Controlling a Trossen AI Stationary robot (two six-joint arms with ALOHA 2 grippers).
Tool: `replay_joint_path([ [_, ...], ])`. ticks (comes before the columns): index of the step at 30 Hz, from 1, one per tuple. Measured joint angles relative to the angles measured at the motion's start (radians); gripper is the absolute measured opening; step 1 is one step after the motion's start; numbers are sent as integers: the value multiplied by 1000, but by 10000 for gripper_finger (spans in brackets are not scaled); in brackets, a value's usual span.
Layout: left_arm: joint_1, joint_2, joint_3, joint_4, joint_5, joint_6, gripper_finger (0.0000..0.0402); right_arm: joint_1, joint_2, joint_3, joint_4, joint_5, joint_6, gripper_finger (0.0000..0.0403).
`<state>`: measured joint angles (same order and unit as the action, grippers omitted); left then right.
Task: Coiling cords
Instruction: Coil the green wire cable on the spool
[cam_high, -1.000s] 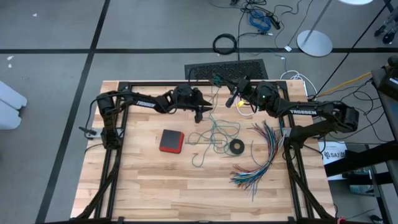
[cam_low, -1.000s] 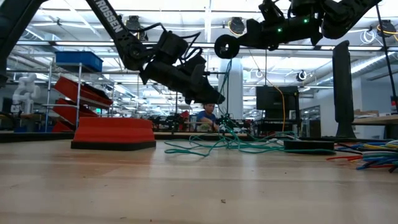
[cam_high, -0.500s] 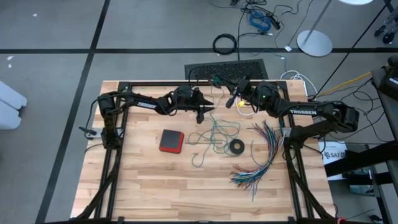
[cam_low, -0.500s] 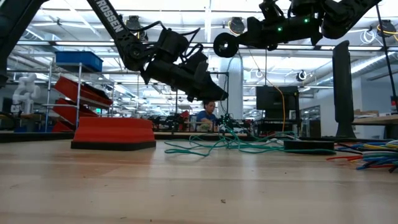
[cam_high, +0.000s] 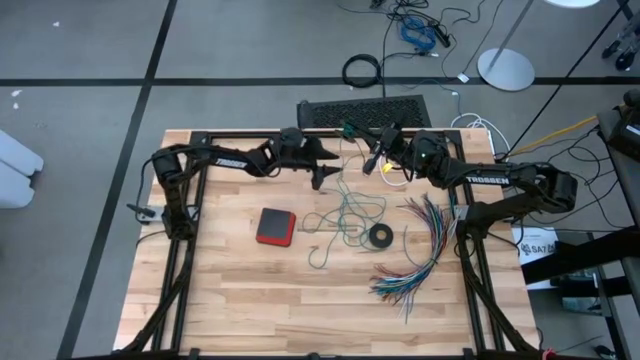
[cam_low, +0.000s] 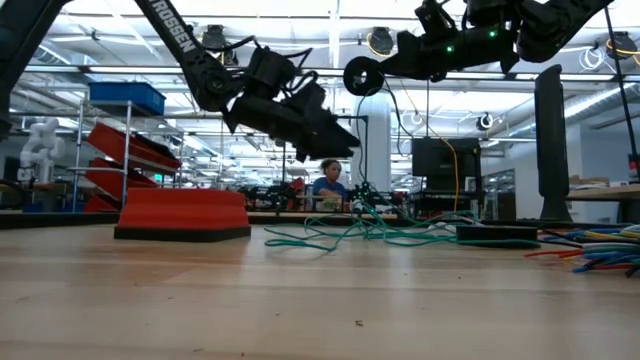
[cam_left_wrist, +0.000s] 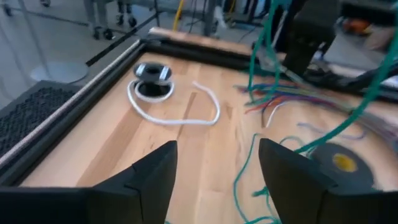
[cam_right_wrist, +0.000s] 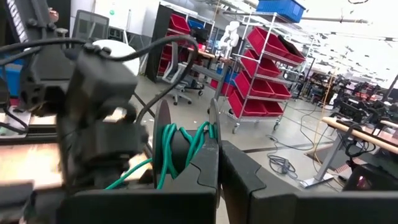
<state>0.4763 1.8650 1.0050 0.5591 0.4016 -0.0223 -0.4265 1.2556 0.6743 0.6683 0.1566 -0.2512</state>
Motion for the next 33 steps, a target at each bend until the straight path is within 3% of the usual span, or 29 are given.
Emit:
replay_joint_path([
  [7,45,-61,0,0,236,-41,235,-13,0,0,-2,0,2,0],
  [15,33,-77,0,10,338,-47,235,-12,0,0,-9,-3,3,0],
  [19,-7,-75,0,11,283,-23,235,-12,0,0,-8,-6,3,0],
  [26,-76,-73,0,13,31,30,234,-12,0,0,7,-29,19,0],
  [33,-77,-72,0,8,13,28,174,-12,0,0,8,-30,23,0],
])
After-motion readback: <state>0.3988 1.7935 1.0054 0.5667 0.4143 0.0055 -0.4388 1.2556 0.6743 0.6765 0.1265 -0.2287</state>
